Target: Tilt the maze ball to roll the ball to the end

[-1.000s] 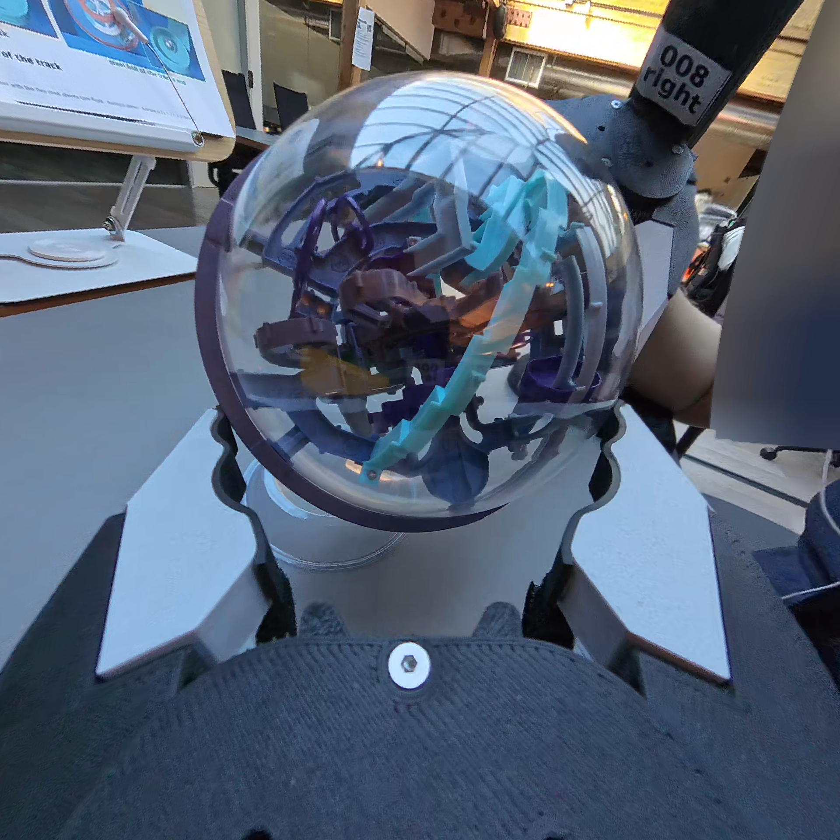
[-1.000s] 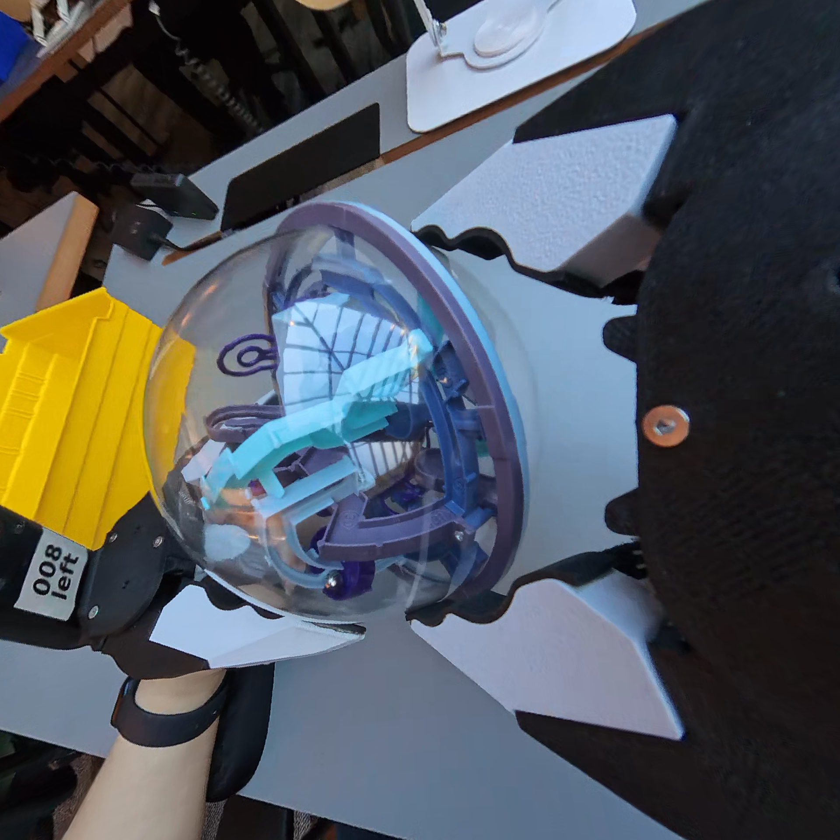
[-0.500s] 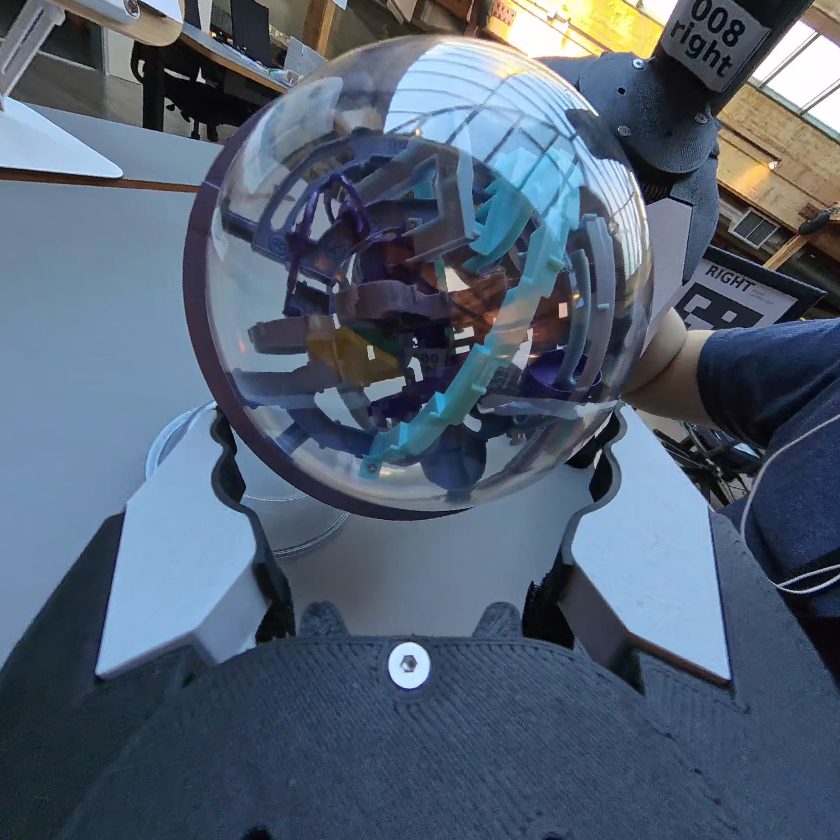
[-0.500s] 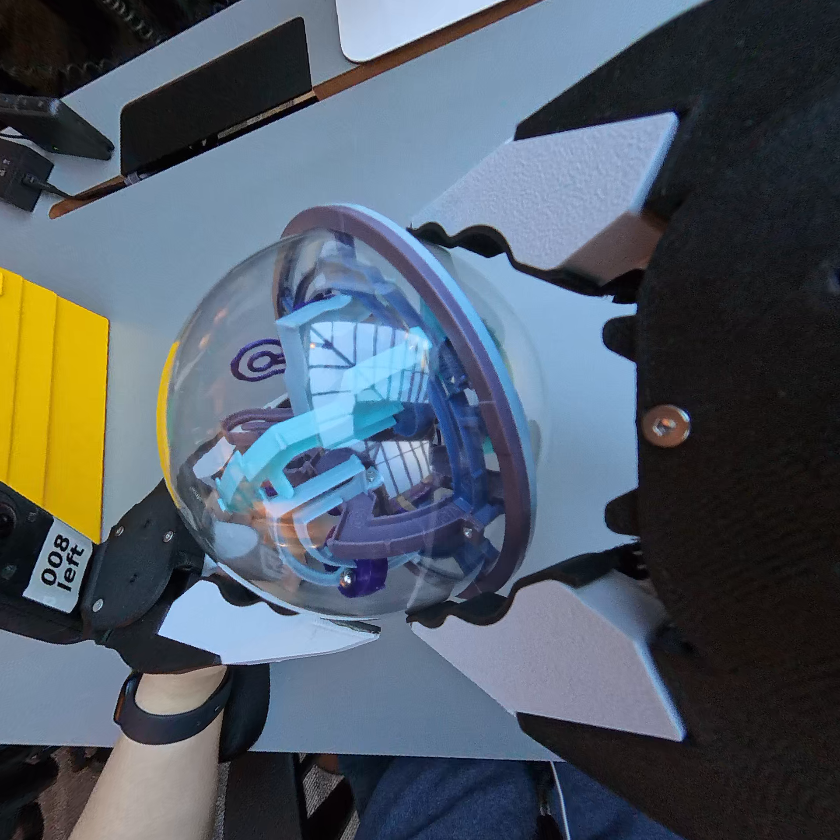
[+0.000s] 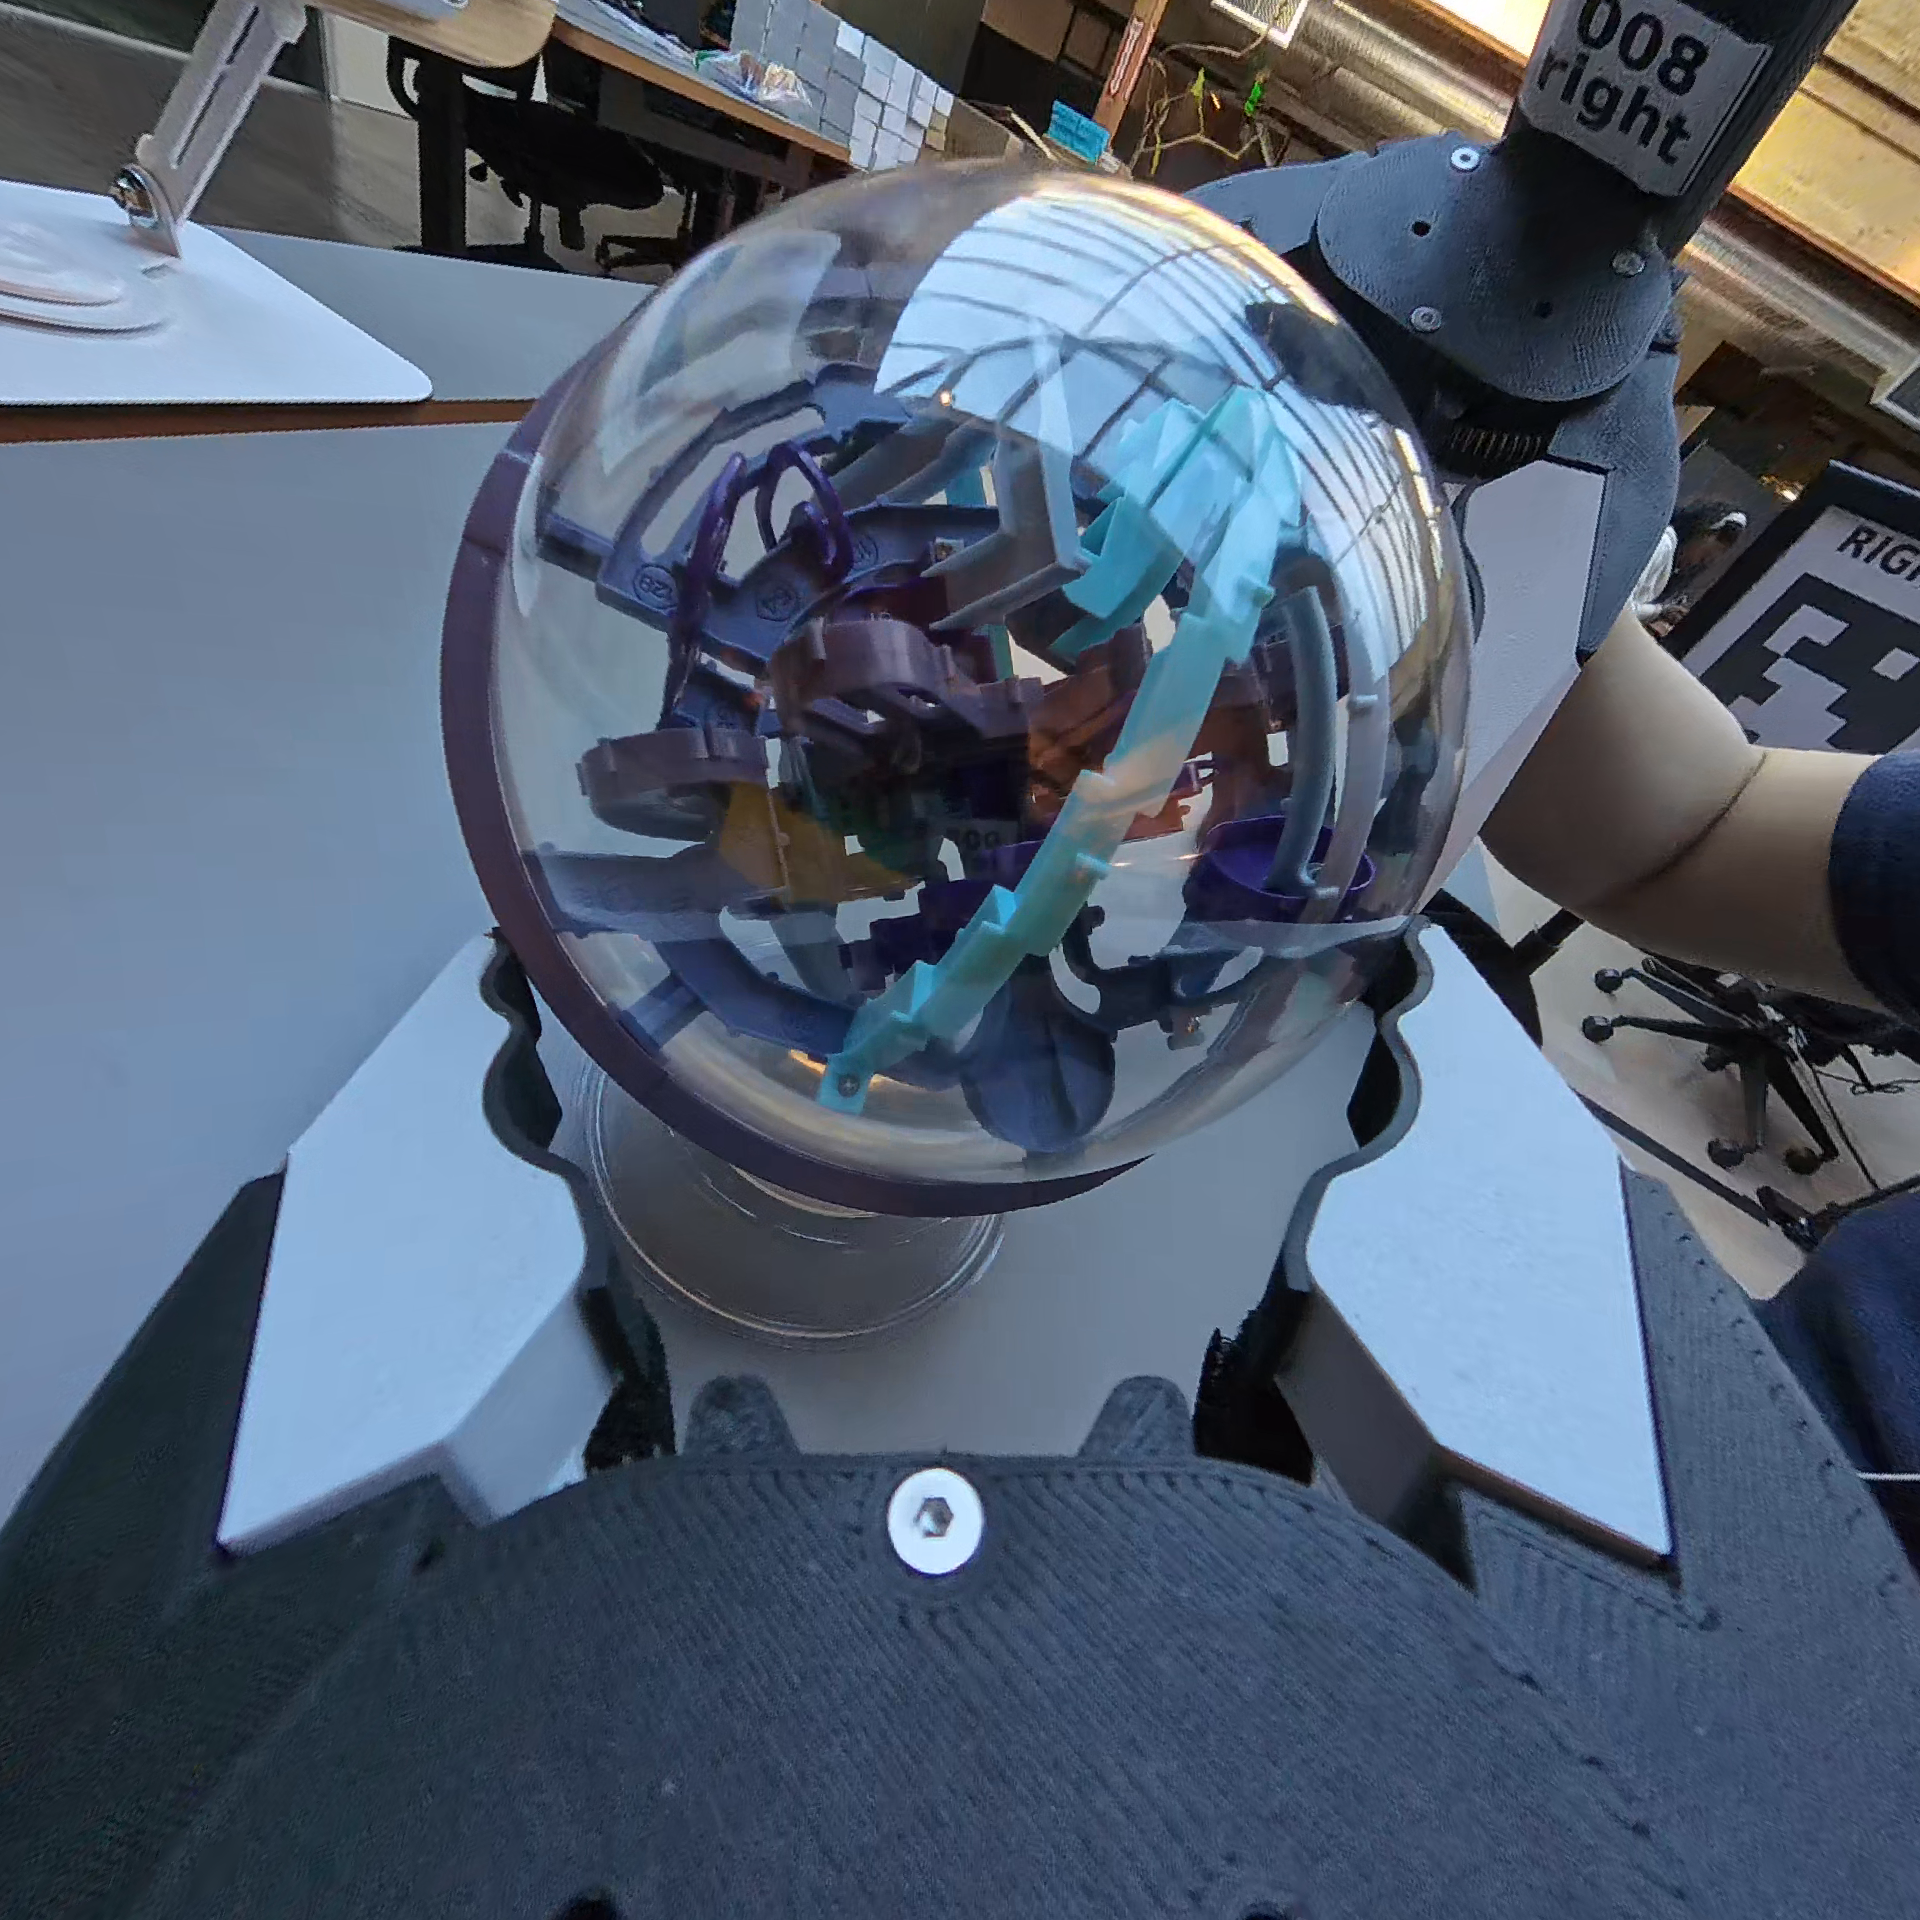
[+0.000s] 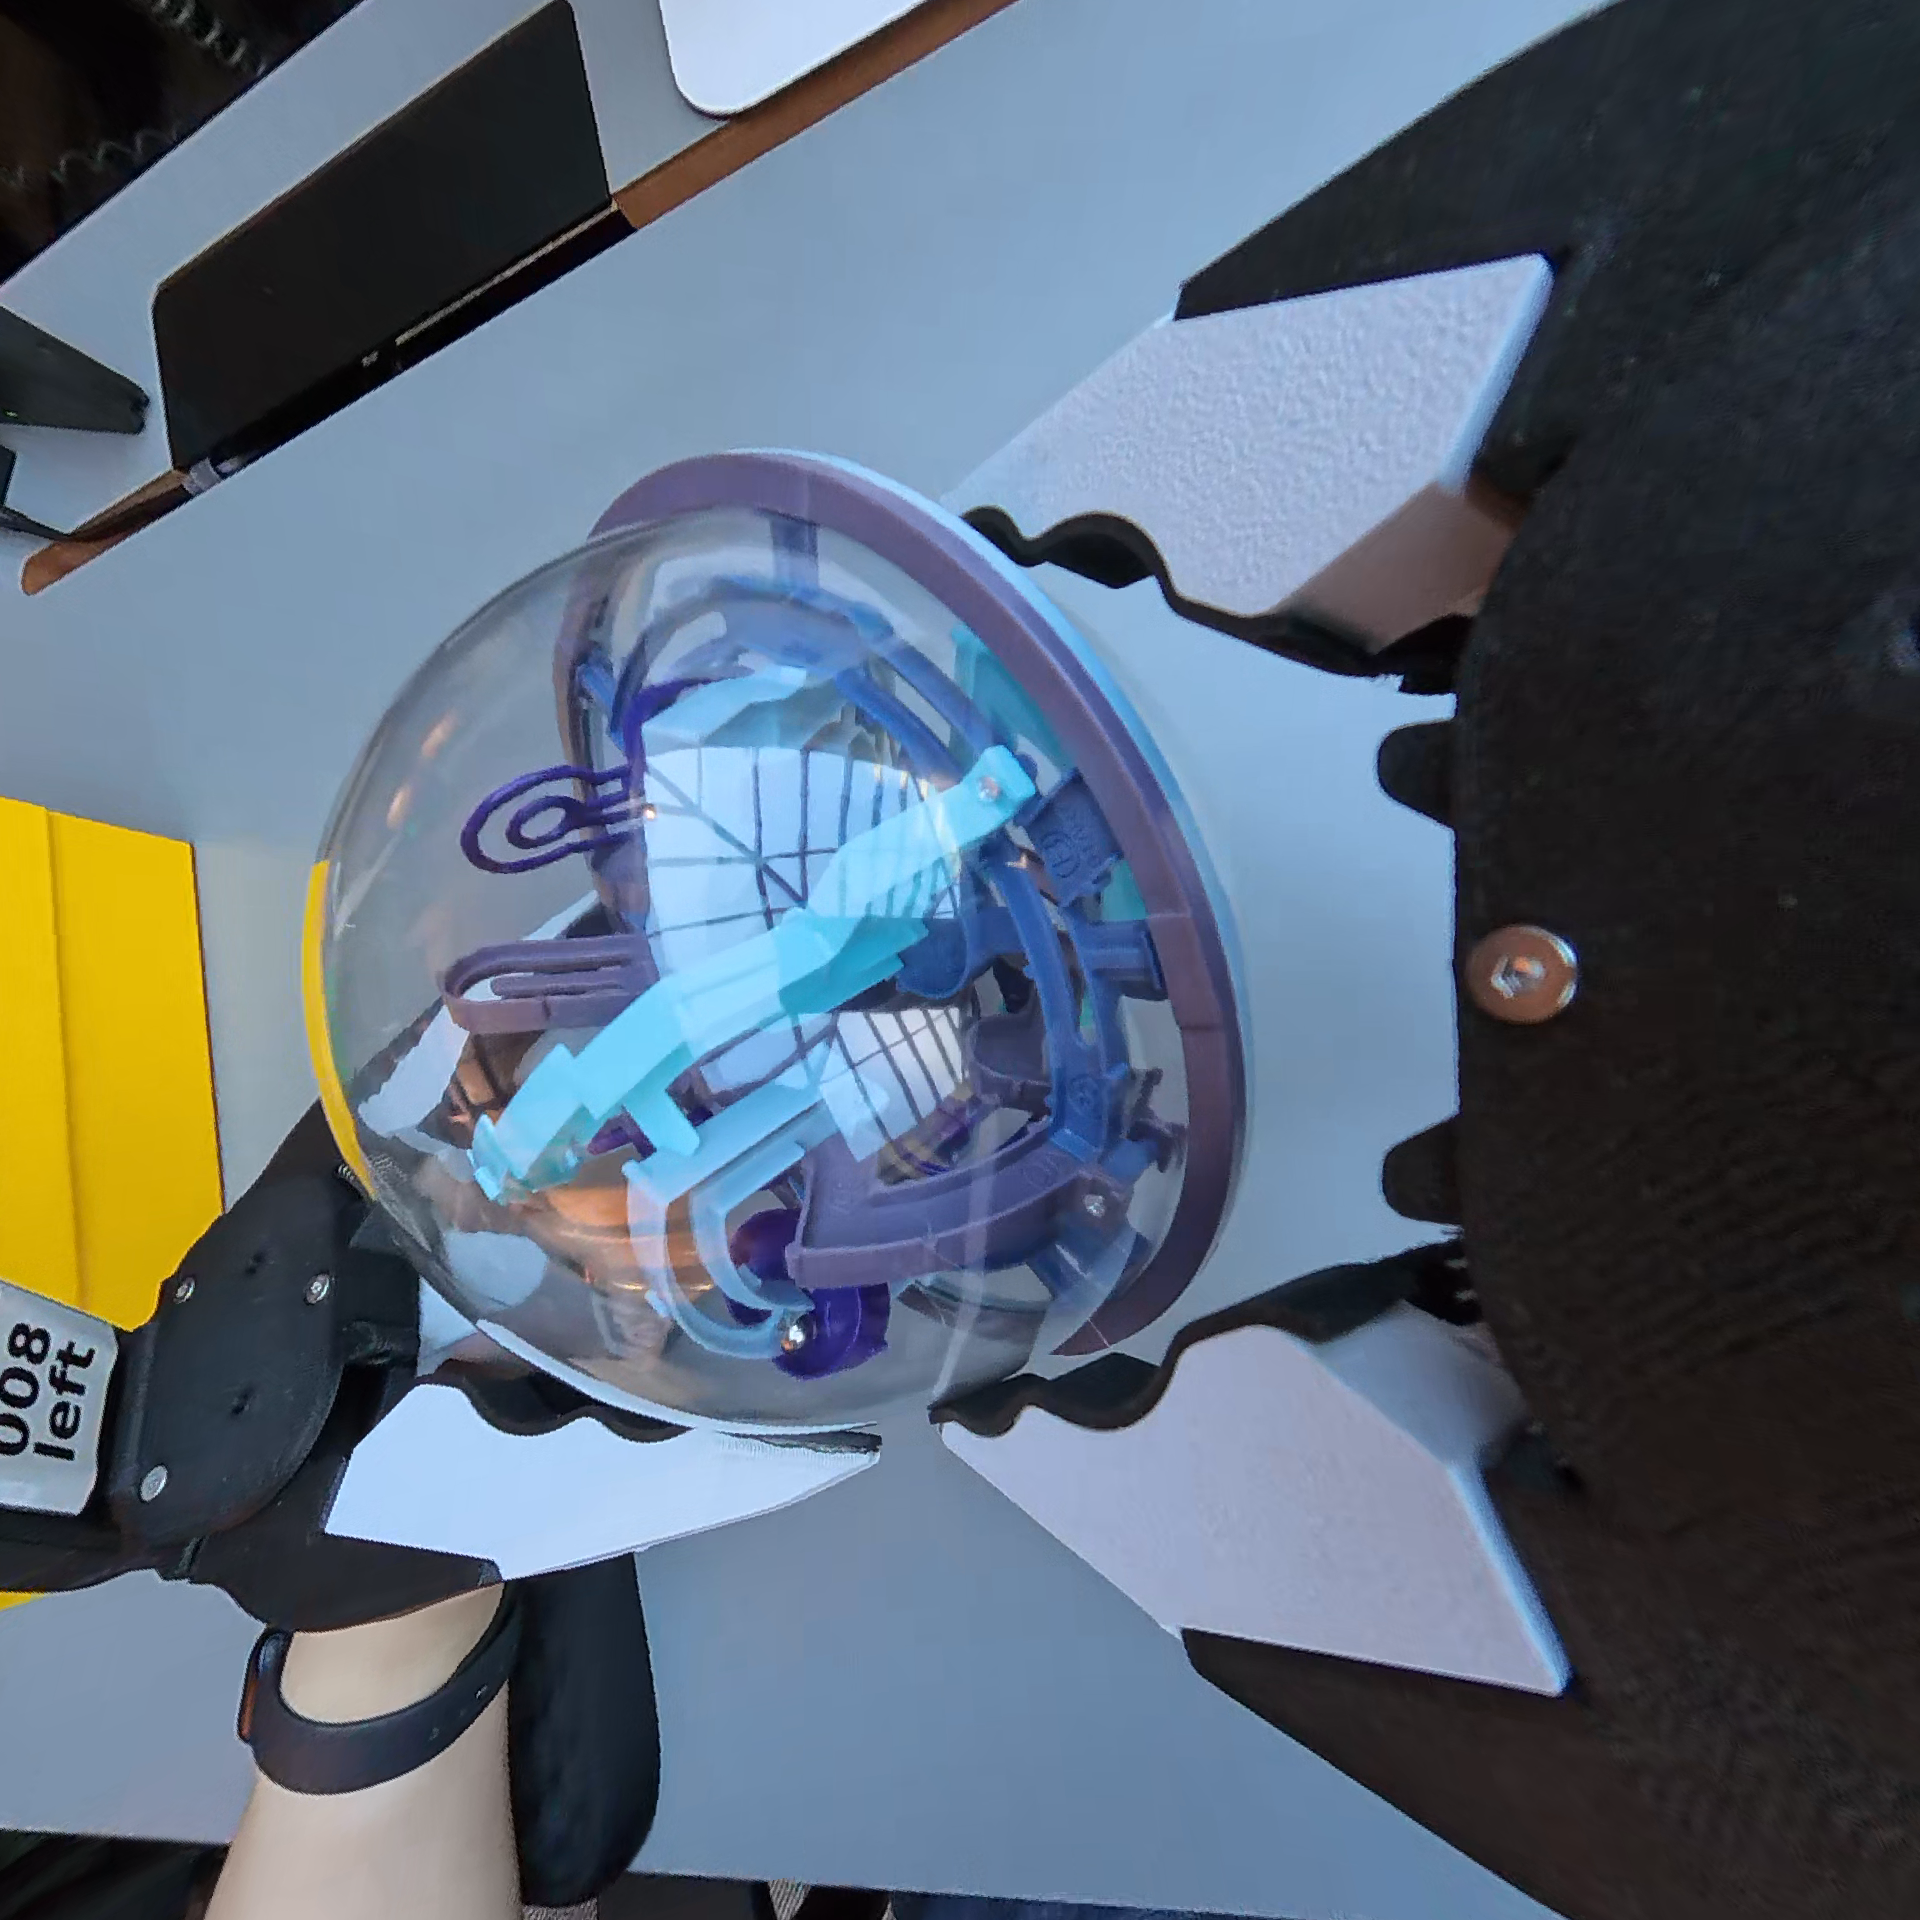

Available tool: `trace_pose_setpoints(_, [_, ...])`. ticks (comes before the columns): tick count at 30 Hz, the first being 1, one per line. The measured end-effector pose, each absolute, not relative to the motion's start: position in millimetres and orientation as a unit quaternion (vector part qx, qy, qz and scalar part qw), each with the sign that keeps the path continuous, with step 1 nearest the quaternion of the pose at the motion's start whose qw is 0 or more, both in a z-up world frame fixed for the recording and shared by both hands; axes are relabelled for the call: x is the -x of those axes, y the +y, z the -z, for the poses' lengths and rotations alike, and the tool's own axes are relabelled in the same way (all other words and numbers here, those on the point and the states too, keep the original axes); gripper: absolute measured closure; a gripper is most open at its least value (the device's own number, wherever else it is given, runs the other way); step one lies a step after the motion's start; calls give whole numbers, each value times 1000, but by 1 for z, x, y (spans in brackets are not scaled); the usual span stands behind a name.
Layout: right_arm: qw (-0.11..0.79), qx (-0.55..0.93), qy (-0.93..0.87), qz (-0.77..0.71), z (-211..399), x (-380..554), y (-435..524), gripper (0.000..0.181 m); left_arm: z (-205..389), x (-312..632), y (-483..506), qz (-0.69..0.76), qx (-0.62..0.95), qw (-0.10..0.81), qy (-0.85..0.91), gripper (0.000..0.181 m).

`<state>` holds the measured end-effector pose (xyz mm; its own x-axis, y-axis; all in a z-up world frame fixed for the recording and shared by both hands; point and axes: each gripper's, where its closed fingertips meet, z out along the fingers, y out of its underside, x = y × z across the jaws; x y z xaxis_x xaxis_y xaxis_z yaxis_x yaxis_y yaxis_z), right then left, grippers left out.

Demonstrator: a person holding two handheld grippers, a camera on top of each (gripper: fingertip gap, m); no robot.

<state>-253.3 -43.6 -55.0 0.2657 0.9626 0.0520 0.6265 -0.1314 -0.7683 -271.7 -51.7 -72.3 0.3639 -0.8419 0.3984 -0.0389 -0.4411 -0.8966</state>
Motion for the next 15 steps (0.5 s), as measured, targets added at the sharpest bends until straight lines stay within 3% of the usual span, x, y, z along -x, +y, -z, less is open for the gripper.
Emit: trace_pose_setpoints(15, [359, 703, -554, -264, 63, 270, -45, 29, 85, 285, -55, 478, 718, 406, 302, 26])
